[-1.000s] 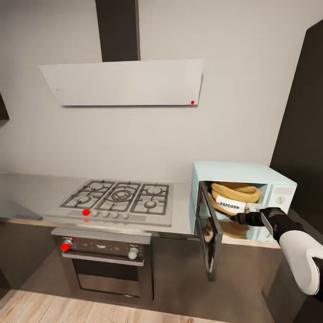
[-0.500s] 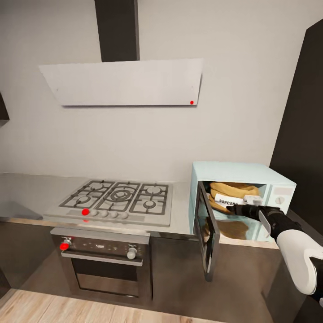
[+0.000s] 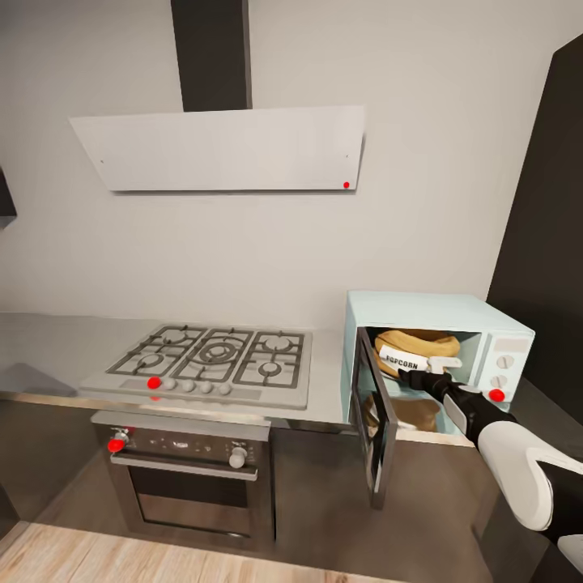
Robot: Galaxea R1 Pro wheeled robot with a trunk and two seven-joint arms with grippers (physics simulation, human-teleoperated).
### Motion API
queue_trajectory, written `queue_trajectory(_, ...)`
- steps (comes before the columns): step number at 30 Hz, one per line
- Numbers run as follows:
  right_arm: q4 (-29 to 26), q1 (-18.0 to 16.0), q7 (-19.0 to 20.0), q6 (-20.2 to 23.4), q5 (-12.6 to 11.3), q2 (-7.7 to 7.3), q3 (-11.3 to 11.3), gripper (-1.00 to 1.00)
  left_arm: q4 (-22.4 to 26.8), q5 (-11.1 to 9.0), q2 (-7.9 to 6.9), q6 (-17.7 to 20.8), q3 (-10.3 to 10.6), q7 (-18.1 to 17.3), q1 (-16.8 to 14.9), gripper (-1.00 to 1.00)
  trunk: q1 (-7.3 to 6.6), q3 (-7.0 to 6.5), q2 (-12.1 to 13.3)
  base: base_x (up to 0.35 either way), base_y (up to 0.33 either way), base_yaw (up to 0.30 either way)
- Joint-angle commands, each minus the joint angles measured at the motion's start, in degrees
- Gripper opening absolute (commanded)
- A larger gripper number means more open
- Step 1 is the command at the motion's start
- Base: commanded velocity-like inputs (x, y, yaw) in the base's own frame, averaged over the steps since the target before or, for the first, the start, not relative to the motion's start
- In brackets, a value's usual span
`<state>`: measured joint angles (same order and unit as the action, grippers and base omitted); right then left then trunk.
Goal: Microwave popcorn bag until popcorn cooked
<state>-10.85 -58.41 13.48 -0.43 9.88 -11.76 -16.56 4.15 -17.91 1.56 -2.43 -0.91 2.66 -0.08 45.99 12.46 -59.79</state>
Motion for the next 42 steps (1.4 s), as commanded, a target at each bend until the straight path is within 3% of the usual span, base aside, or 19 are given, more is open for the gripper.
queue_trajectory(1,0.01,-0.06,0.27,-0.07,0.56,0.03,-0.49,1.0,0.04,-0.19,0.02,-0.12,-0.06,0.16,-0.01,1.0,0.01,0.07,-0.05,0.088,0.0,0.0)
queue_trajectory(17,0.03,-0.08,0.78,-0.01,0.85,-0.11,-0.42,1.0,0.05,-0.11,0.01,-0.19,-0.07,0.01,-0.01,1.0,0.01,0.07,-0.05,0.141,0.0,0.0)
queue_trajectory(32,-0.13,-0.11,0.85,0.77,1.04,-0.78,0.13,1.0,-0.02,-0.11,0.46,-0.21,-0.14,0.33,-0.01,1.0,0.01,0.07,-0.05,-0.332,0.0,0.0)
queue_trajectory(35,-0.22,-0.08,0.85,0.98,2.2,-0.8,0.2,1.0,-0.02,-0.11,0.46,-0.21,-0.14,0.33,-0.01,1.0,0.01,0.07,-0.05,-0.341,0.0,0.0)
queue_trajectory(37,-0.19,-0.09,0.85,3.31,3.94,-0.77,0.21,1.0,-0.02,-0.11,0.46,-0.21,-0.14,0.33,-0.01,1.0,0.01,0.07,-0.05,-0.341,0.0,0.0)
queue_trajectory(42,1.72,-0.09,0.78,6.29,4.87,-0.83,0.21,1.0,-0.02,-0.11,0.46,-0.21,-0.14,0.33,-0.01,1.0,0.01,0.07,-0.05,-0.341,0.0,0.0)
